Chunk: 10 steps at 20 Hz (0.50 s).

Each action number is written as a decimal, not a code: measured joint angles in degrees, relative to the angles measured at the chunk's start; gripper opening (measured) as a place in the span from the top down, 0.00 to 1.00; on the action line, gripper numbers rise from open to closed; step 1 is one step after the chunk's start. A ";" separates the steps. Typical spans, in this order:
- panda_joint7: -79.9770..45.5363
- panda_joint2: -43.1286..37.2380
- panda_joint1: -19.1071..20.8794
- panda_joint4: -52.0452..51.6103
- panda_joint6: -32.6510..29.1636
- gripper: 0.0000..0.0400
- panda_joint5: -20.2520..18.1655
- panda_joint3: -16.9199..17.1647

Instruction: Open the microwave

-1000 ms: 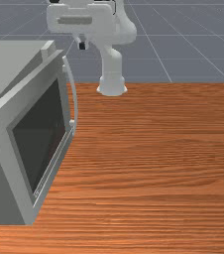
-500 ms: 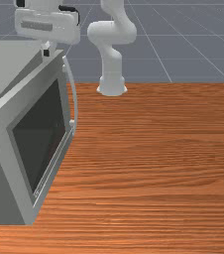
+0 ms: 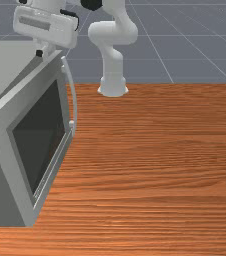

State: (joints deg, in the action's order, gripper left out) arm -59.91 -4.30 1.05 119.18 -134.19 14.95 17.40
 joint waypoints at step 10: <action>-0.52 -4.58 -0.48 5.43 -0.30 1.00 1.53 2.37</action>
State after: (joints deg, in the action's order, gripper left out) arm -60.43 -8.88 0.57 124.61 -134.49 16.48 19.77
